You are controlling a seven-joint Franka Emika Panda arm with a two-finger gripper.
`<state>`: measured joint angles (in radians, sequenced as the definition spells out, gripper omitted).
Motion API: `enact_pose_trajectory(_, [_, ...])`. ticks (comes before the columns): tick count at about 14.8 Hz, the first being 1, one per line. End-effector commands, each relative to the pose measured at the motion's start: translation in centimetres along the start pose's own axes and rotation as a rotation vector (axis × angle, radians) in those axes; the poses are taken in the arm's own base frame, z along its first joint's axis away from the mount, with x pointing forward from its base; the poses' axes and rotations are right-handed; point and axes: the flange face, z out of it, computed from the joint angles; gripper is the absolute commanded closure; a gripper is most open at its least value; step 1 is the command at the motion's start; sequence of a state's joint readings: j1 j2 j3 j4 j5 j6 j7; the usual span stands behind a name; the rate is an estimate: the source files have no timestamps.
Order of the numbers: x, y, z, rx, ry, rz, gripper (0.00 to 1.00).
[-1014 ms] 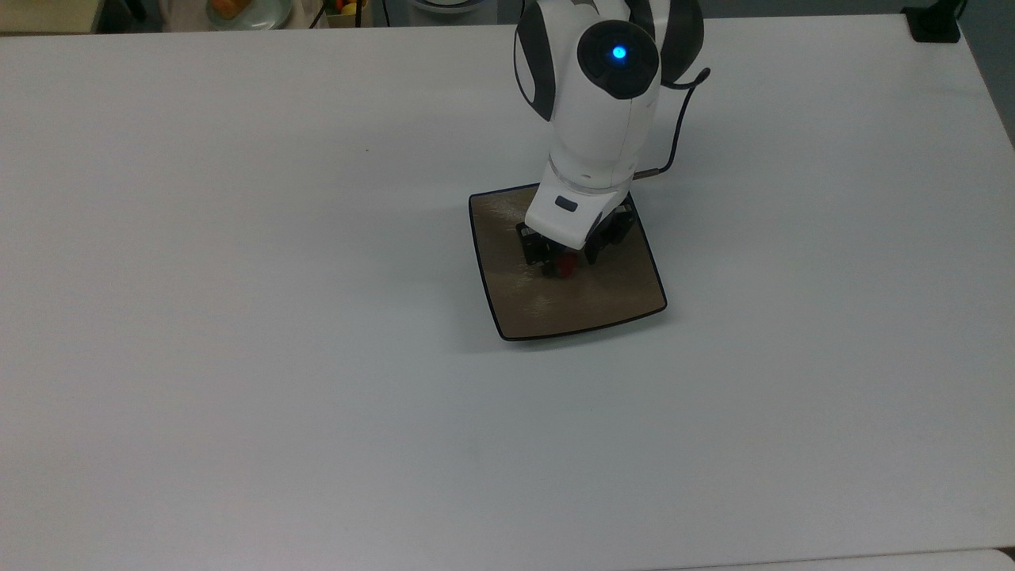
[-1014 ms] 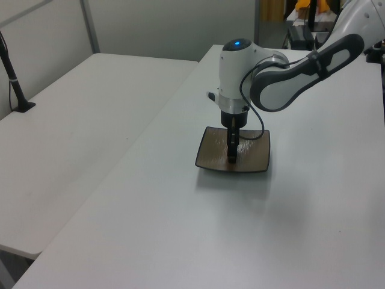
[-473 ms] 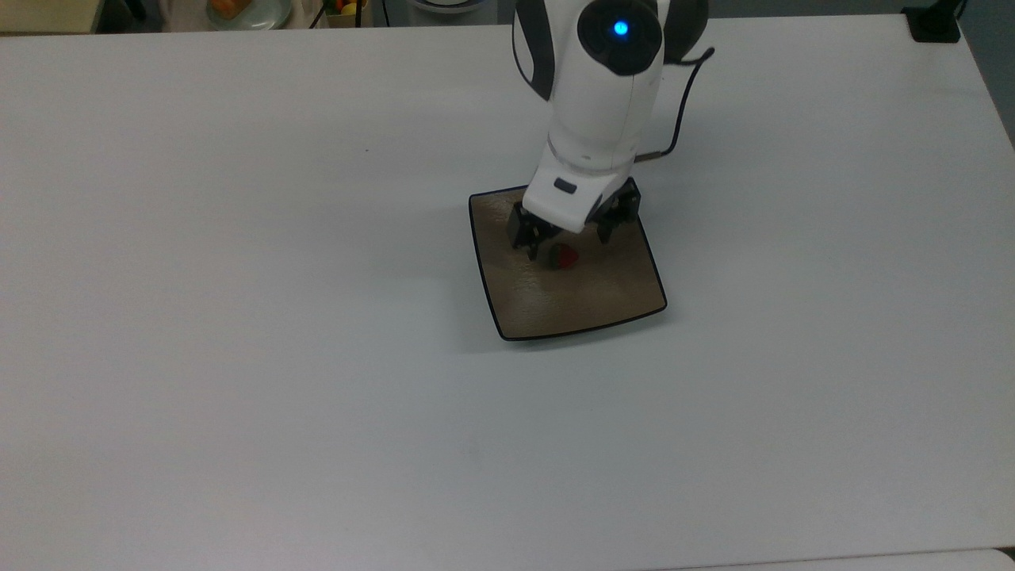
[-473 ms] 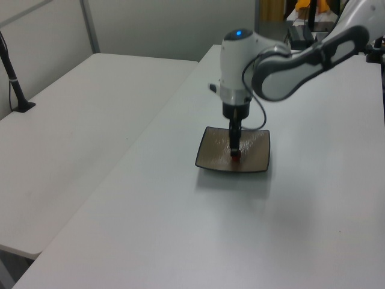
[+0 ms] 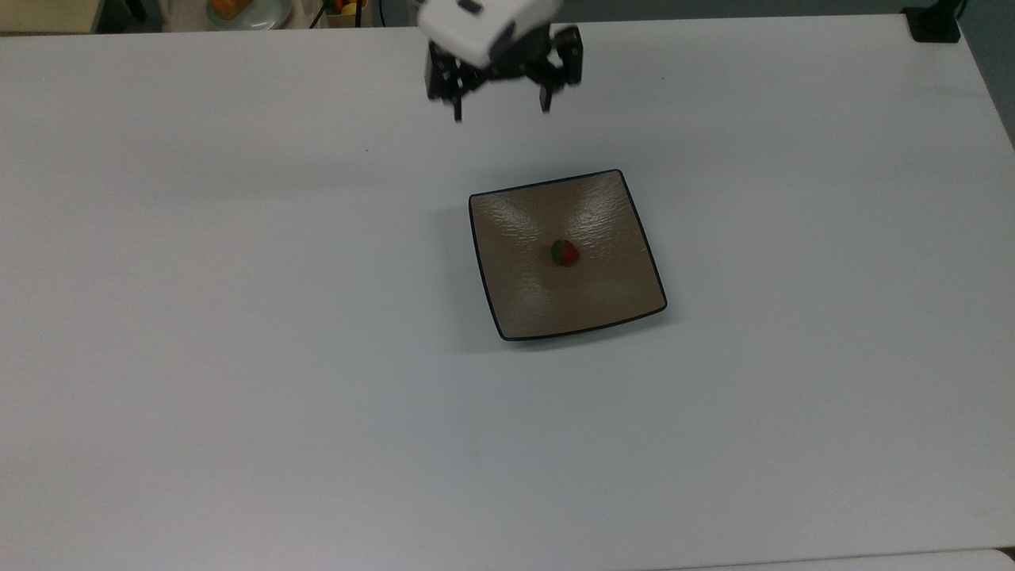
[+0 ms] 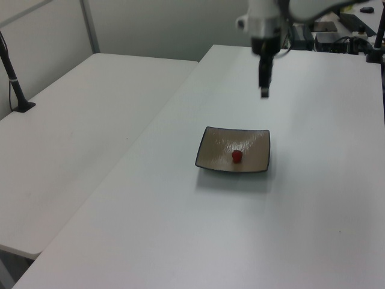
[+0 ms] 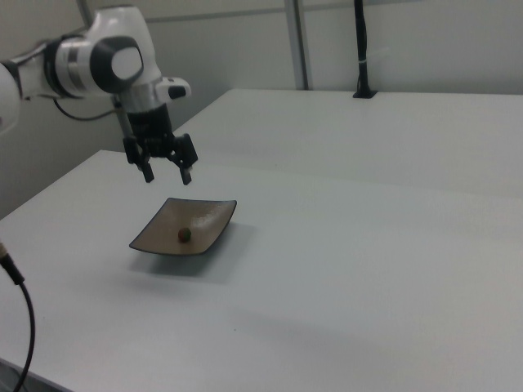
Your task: Strawberries on a ceramic plate
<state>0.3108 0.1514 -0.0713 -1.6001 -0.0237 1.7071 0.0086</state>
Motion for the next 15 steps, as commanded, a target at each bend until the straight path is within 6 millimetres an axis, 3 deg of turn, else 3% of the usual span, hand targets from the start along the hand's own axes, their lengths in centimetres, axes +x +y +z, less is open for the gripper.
enact_pose_trajectory(1, [-4.8, 3.5, -5.2, 0.054, -0.001, 0.052, 0.0])
enact_pose_trajectory(2, [-5.8, 4.5, -5.9, 0.065, -0.01, 0.072, 0.0])
enact_pose_trajectory(4, [-7.6, 8.8, -7.1, 0.094, -0.011, 0.156, 0.0])
enact_pose_trajectory(8, [-7.5, 11.8, -6.7, 0.127, 0.023, 0.215, 0.0])
enact_pose_trajectory(10, [-6.5, 11.7, -6.1, 0.119, 0.102, 0.22, 0.0])
enact_pose_trajectory(15, [-5.1, 9.2, -5.7, 0.112, 0.15, 0.162, 0.0])
